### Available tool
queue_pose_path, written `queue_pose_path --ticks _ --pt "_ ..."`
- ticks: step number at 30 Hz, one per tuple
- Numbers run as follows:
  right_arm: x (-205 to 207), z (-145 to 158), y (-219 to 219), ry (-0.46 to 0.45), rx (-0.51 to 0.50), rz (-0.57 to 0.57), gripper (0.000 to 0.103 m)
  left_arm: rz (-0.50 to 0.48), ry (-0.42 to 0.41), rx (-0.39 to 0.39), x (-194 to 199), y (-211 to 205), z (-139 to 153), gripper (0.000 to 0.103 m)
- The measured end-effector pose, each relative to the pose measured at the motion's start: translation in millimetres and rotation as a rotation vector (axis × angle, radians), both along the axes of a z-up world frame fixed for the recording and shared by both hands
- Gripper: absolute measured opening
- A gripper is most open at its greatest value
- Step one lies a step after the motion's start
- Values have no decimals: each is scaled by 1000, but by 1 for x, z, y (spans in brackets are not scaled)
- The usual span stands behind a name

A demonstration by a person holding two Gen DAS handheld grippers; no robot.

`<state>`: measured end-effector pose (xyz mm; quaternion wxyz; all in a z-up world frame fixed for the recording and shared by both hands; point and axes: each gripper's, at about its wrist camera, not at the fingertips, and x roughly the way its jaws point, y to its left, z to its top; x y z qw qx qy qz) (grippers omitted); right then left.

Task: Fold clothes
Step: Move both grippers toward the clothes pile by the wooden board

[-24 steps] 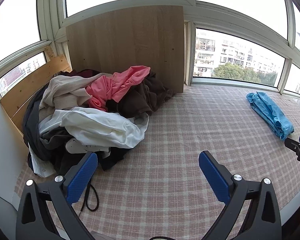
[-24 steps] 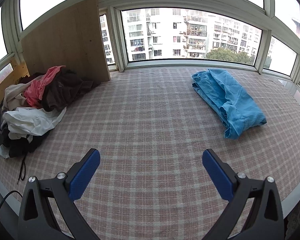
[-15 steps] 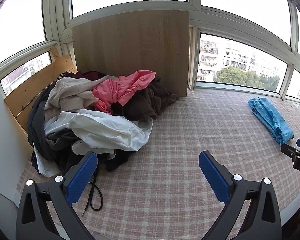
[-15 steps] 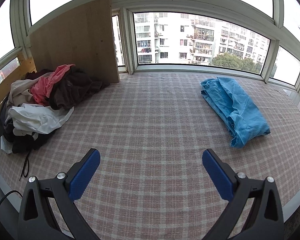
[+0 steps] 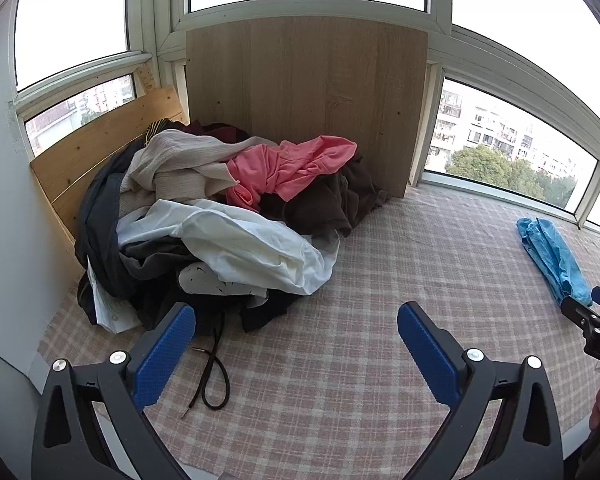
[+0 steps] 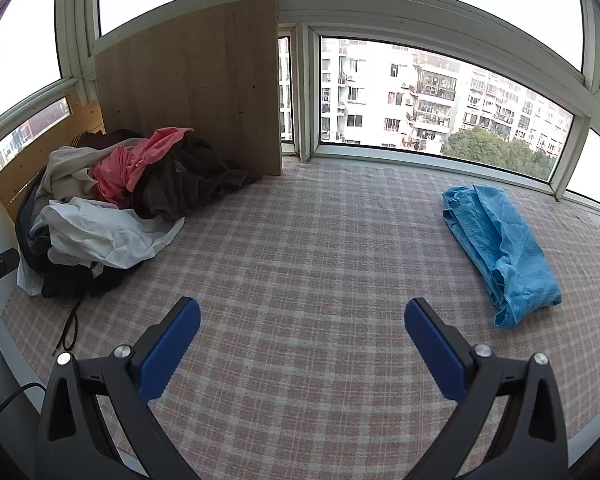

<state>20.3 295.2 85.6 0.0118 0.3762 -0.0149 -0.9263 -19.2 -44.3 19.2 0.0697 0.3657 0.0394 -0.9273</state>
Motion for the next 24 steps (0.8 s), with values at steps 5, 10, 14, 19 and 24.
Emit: queue_pose_path --ticks 5,10,14,19,24 --pt "0 0 -26 7 3 18 103 77 -23 5 2 -20 -8 100" --pt "-3 -4 -48 10 -6 32 103 119 -39 36 5 -43 -12 99" --pt "-7 -8 -66 8 -15 43 103 149 -24 68 11 -59 -13 99" --pt "-8 -15 -86 5 -20 67 103 145 -35 24 10 -70 -19 99" --pt "-12 -19 -101 9 -24 98 103 148 -45 -61 6 -80 -25 100"
